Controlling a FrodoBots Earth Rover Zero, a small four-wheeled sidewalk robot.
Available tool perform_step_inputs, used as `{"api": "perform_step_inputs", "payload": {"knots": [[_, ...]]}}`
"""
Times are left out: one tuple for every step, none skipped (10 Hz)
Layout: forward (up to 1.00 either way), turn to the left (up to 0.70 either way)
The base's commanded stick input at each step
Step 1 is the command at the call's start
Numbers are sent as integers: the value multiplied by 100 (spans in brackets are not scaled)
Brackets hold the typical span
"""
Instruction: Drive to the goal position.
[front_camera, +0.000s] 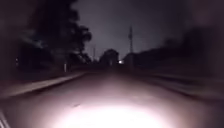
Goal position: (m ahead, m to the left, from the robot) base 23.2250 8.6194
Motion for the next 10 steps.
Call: {"api": "perform_step_inputs", "payload": {"knots": [[70, 0], [70, 0], [70, 0], [70, 0], [70, 0], [70, 0], [70, 0], [70, 0], [70, 0], [70, 0]]}}
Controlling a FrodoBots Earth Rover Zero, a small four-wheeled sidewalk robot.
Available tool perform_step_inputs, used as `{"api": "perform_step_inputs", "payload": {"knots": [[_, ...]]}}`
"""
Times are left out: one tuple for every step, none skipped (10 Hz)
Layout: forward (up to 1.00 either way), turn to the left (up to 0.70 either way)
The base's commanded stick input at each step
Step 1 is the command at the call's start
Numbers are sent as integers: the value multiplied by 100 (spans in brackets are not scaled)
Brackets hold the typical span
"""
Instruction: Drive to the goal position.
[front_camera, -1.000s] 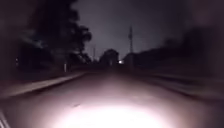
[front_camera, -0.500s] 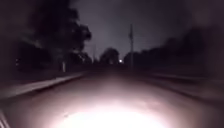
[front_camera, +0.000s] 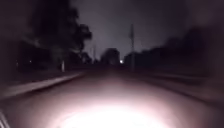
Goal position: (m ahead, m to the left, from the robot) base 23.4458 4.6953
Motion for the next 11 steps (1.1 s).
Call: {"api": "perform_step_inputs", "payload": {"knots": [[70, 0], [70, 0], [70, 0], [70, 0], [70, 0], [70, 0], [70, 0], [70, 0], [70, 0], [70, 0], [70, 0]]}}
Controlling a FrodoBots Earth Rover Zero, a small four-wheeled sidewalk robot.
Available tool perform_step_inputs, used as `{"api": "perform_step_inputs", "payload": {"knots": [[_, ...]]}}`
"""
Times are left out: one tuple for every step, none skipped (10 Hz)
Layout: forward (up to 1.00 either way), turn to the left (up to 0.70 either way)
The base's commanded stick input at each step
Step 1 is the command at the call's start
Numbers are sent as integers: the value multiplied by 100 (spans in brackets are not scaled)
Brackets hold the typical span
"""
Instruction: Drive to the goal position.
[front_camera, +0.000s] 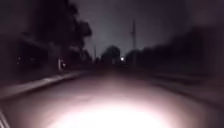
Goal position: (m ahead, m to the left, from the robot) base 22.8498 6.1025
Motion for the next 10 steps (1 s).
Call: {"api": "perform_step_inputs", "payload": {"knots": [[70, 0], [70, 0], [70, 0], [70, 0], [70, 0], [70, 0], [70, 0], [70, 0], [70, 0], [70, 0]]}}
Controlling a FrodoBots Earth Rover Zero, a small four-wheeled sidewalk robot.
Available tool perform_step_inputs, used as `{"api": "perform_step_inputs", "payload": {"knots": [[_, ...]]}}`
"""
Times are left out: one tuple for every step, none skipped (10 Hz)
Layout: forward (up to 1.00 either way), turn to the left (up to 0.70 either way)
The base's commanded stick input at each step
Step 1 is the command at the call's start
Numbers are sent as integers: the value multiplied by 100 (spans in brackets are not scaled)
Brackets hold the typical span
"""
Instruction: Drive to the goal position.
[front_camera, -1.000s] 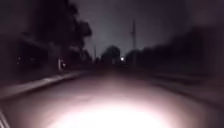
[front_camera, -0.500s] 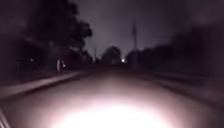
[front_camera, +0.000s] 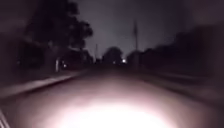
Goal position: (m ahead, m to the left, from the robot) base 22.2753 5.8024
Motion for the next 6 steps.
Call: {"api": "perform_step_inputs", "payload": {"knots": [[70, 0], [70, 0], [70, 0], [70, 0], [70, 0], [70, 0]]}}
